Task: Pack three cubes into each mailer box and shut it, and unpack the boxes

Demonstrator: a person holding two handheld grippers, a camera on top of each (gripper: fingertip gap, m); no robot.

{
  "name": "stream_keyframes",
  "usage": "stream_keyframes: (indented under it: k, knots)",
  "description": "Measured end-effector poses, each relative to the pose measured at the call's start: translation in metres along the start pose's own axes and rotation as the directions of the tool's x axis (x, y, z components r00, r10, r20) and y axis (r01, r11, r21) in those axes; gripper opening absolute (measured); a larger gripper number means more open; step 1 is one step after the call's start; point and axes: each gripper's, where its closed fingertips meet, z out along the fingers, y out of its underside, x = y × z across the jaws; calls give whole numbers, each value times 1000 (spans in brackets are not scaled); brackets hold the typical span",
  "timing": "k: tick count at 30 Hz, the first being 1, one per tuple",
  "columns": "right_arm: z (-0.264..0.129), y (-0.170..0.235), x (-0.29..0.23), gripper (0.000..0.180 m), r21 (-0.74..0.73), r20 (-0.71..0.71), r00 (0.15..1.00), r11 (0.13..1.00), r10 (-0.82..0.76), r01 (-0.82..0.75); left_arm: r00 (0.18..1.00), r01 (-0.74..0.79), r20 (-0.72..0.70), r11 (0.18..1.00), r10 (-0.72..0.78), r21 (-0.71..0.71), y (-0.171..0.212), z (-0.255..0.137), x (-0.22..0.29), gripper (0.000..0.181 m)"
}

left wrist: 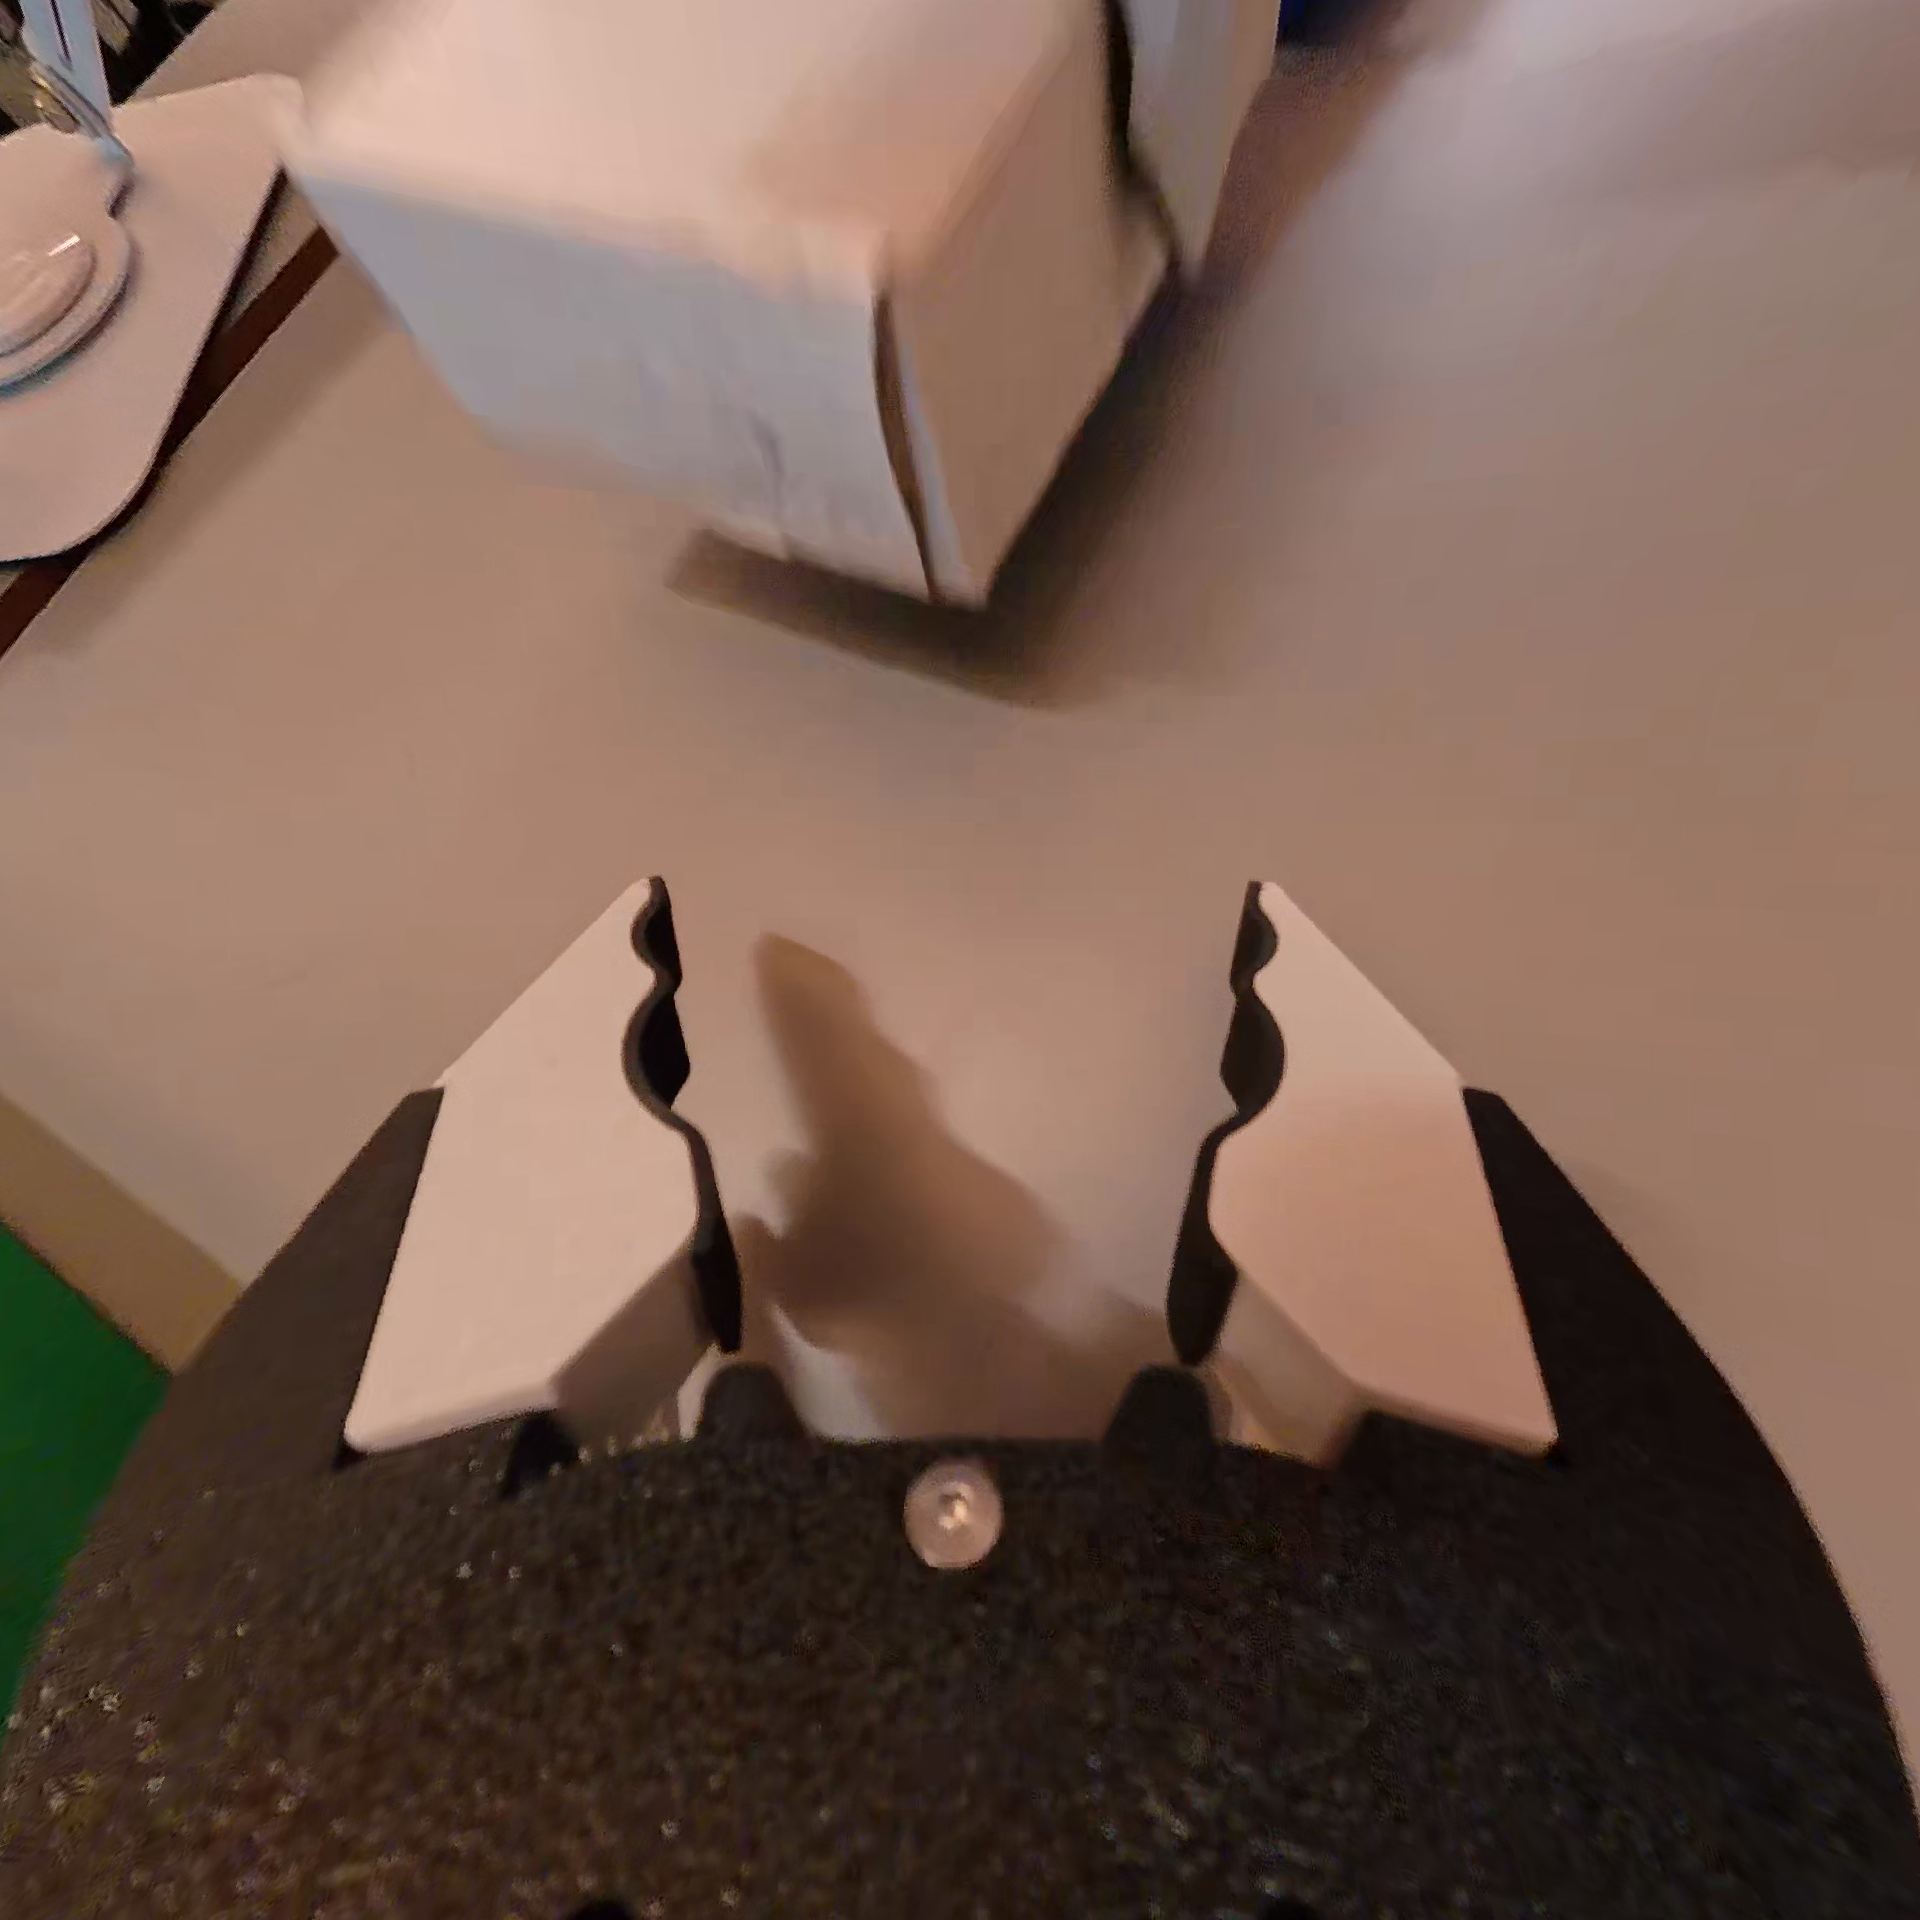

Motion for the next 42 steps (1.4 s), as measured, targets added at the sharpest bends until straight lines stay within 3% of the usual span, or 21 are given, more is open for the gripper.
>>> stream_keyframes:
  k: [3,6,10,13,18,30,36,42]
  knots:
    - [-63,5,20,132,101,-103,995,995,6,4,1000,-5,-2,999,5,-36,8,3,0,104]
    - [-133,40,49,132,124,-243,969,992,39,-8,1000,11,-8,999,-12,-36,8,5,1,104]
    - [-174,140,90,132,-68,-406,913,995,38,-72,1000,21,-19,999,-22,-33,7,6,3,101]
    - [-153,211,96,132,-117,-379,914,972,145,-203,999,14,-28,1000,-15,-22,7,6,5,98]
    - [-94,246,94,132,4,-306,922,969,237,-248,998,30,-52,999,-32,-25,7,8,6,97]
    - [-23,269,113,131,-123,-170,974,977,153,-175,997,23,-75,999,-25,-23,7,8,10,91]
    - [2,279,138,132,-181,-195,972,970,129,-165,995,33,-93,999,-36,-28,8,8,11,89]
    - [2,286,141,133,-267,-240,959,940,150,-214,995,28,-97,999,-30,-26,7,8,12,87]
